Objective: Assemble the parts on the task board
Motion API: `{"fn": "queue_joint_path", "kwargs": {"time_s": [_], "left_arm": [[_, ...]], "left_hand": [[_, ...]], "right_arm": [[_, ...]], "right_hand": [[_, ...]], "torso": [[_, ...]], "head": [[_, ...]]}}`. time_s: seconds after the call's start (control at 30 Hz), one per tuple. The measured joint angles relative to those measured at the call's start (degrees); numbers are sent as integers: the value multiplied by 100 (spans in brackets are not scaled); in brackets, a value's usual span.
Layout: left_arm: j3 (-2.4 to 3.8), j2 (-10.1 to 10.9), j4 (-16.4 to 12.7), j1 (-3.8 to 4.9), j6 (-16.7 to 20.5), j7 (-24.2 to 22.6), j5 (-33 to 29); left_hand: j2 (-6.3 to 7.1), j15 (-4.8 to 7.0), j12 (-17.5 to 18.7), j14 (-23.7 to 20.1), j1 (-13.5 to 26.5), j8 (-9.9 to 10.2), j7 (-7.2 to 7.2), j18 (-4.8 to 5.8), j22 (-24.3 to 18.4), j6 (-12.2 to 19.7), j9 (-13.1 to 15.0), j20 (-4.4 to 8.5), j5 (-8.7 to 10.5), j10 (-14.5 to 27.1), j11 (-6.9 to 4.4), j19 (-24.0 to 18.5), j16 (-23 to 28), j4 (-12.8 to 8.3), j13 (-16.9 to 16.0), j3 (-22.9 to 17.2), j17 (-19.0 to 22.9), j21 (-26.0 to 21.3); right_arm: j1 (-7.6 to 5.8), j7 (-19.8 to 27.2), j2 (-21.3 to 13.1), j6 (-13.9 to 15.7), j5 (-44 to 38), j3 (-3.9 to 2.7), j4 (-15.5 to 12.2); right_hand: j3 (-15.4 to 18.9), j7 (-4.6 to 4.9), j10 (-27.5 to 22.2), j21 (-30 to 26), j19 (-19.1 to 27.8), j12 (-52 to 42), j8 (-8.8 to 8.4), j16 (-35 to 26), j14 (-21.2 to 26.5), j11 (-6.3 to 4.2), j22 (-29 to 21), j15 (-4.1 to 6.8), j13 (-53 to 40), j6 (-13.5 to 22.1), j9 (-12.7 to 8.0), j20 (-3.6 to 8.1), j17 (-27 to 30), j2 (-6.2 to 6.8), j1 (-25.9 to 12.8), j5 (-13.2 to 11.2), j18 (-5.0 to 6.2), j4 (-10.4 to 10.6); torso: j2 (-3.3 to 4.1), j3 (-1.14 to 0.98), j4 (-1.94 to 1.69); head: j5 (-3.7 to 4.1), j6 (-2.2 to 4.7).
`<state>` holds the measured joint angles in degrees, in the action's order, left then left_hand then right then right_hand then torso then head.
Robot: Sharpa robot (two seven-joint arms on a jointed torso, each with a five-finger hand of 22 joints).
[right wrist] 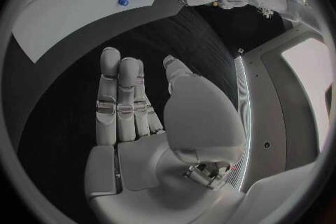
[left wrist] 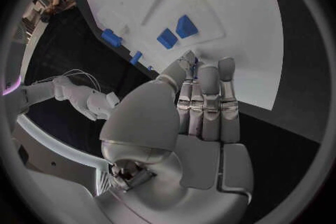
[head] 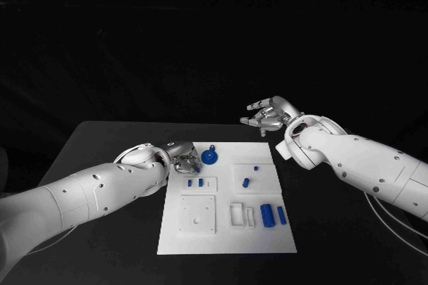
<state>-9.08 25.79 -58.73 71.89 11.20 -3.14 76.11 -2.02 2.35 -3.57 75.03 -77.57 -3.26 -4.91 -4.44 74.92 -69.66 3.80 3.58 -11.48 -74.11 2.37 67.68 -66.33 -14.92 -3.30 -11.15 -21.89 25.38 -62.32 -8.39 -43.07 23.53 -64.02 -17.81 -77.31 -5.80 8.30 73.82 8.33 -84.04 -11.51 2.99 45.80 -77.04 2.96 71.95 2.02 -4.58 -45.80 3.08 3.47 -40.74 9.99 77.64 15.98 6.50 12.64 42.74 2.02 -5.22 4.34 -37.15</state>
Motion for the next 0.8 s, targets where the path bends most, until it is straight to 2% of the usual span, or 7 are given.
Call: {"fn": "queue_joint_path", "kwargs": {"time_s": [0.47, 0.8], "left_arm": [[18, -54, 37, 21, -215, 210, 83], [9, -88, 70, 35, -390, 308, 139]], "left_hand": [[-2, 0, 1, 0, -2, -23, -21, 0, 0, -1, -3, 0, 0, 0, 0, 0, 0, 0, -10, 0, 0, 0], [-24, 0, 0, 0, -24, -23, -18, 0, 0, -25, 1, 0, 34, 0, -1, 0, -23, 10, -10, 10, -7, 23]], "right_arm": [[0, 0, 1, 0, 0, 0, 4], [0, 0, 9, 0, 0, 0, 9]], "right_hand": [[0, 0, 0, 0, 0, 0, 0, 0, 0, 0, 0, 0, 0, 0, 0, 0, 0, 0, 0, 0, 0, 0], [0, 0, 0, 0, 0, 0, 0, 0, 0, 0, -2, 0, 0, 0, 0, 0, 3, 0, 0, 0, 0, 0]], "torso": [[-1, 1, 1], [3, -2, 5]], "head": [[2, -13], [9, -24]]}}
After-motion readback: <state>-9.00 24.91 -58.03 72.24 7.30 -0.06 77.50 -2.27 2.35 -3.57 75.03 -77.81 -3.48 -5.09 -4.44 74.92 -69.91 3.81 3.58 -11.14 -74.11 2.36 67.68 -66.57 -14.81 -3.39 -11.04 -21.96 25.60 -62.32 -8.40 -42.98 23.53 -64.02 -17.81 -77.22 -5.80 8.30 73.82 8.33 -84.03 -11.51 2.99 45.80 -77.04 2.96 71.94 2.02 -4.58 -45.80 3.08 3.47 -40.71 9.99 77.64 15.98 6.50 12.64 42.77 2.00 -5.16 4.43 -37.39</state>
